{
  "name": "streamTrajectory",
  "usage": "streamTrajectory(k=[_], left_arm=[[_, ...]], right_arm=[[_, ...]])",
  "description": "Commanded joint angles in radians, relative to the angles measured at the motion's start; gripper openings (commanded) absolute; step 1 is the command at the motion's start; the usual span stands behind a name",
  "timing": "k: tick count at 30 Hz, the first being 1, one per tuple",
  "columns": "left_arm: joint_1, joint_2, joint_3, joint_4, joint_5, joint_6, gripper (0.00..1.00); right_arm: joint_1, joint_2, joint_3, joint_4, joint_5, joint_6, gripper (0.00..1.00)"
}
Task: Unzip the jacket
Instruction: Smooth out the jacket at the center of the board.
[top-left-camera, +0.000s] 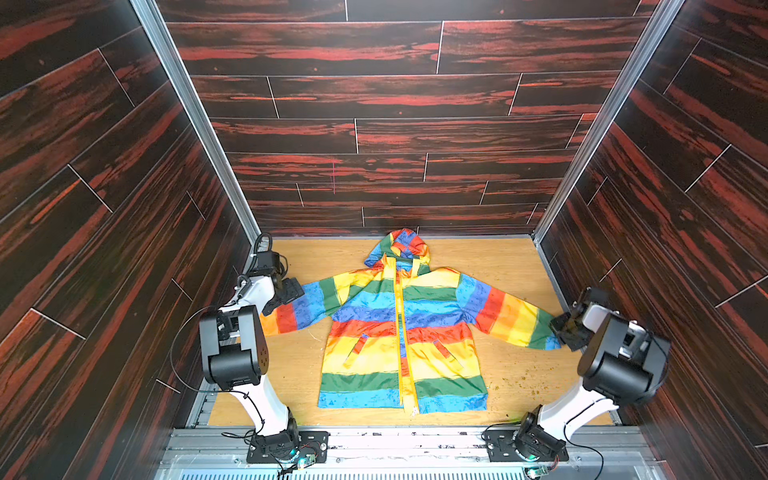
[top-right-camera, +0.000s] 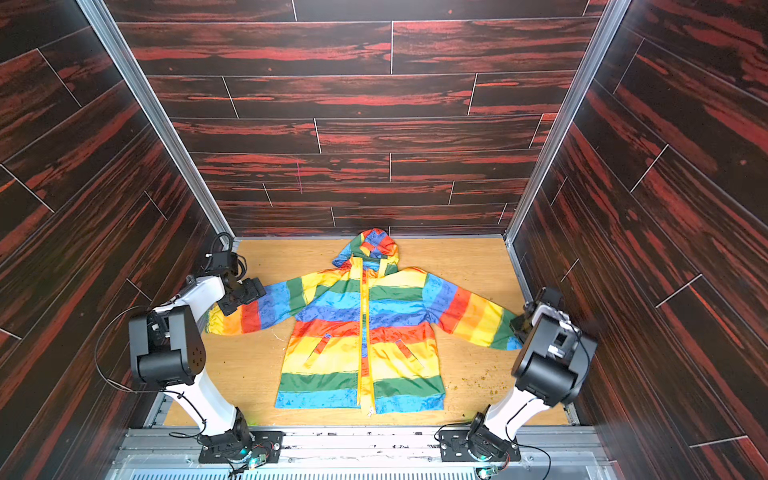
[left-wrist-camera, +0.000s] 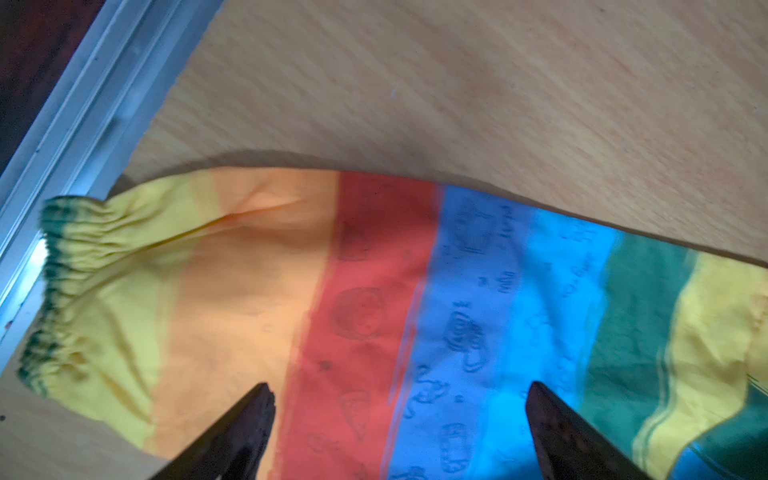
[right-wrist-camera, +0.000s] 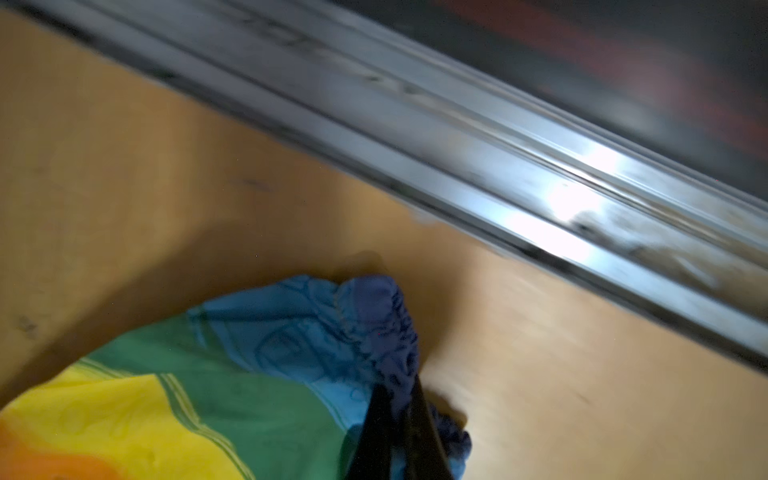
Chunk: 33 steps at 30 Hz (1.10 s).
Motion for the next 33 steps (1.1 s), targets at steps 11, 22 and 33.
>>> streamTrajectory(k=[11, 22, 33], left_arm=[[0.212, -0.053, -0.048, 0.001, 0.115, 0.081, 0.9], [0.279, 0.088, 0.044, -0.07, 0.135, 0.156, 0.82], [0.28, 0.14, 0.078, -0.157, 0.044, 0.179, 0.75]], right_arm=[[-0.025, -0.067, -0.045, 0.04, -0.016, 0.011, 0.0], [-0.025, -0.064, -0.037, 0.06, -0.069, 0.003, 0.0], [-0.025, -0.072, -0.036, 0.066, -0.087, 0.006, 0.0]])
